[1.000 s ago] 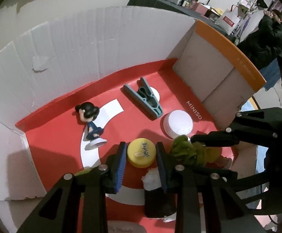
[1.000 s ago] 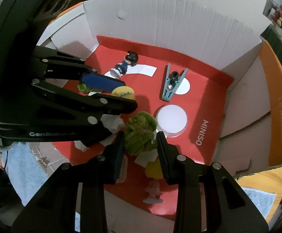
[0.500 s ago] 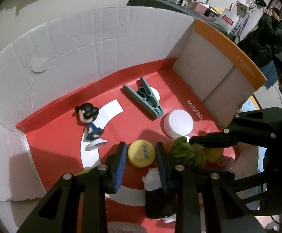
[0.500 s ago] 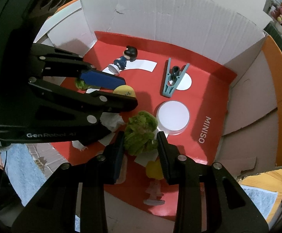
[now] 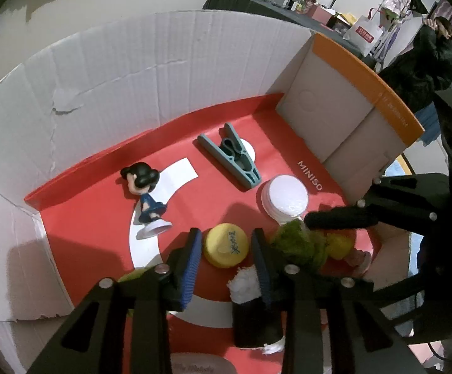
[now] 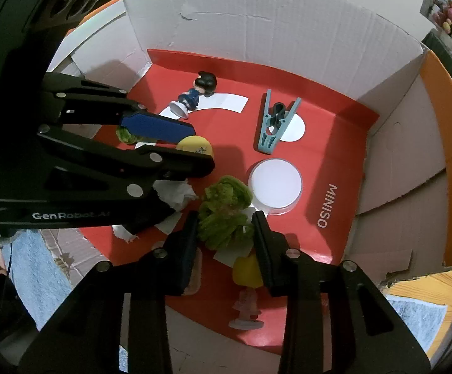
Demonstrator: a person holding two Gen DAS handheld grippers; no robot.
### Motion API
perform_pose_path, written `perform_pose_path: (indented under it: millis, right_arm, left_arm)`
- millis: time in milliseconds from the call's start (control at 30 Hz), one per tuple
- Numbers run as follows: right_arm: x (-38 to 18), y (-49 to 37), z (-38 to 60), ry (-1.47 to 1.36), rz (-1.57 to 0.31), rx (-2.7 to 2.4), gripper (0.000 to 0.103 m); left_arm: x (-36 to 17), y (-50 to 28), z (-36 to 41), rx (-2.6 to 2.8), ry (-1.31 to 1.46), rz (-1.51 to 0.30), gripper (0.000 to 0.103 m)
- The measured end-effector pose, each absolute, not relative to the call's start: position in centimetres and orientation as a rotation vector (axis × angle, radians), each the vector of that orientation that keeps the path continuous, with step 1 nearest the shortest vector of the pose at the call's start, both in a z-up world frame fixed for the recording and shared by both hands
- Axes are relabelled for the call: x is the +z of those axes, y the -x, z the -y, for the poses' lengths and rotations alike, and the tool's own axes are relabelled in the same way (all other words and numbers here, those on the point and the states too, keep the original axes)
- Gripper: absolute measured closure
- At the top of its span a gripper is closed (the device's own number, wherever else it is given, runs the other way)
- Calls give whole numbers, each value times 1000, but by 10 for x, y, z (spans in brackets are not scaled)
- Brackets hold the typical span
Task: Organize objects
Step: 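Open both tools to release the ball and plush in the box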
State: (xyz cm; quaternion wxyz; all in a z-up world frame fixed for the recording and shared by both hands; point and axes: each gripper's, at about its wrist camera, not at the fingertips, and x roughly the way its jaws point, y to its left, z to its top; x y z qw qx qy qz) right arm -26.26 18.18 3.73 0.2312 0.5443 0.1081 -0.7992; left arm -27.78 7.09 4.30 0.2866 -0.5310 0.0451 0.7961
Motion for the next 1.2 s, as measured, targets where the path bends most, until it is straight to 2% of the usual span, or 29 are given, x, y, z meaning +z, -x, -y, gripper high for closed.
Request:
perform_pose_path:
  millis: [67, 567, 667, 967, 1067, 1200]
  right_arm:
    - [39, 262, -182, -1485, -306, -2205, 53]
    - [50, 259, -190, -1467, -299, -2223, 53]
    - [54, 256, -191, -1458, -294, -2228, 53]
    - [75, 247, -204, -1412, -263, -2269, 53]
    - [83, 233, -200, -1381, -255, -2300, 47]
    - [93, 220, -188, -1346, -218, -2328, 47]
  left_arm:
    - [44, 278, -71, 2126, 1420, -117, 65]
    - [51, 277, -73, 2139, 1414, -103, 65]
    - [54, 274, -68, 2150, 1405, -89, 59]
    - [75, 260, -58, 2195, 1357, -47, 57]
    - [86, 252, -55, 2223, 1325, -38, 47]
    - [99, 239, -56, 2264, 1284, -44, 45]
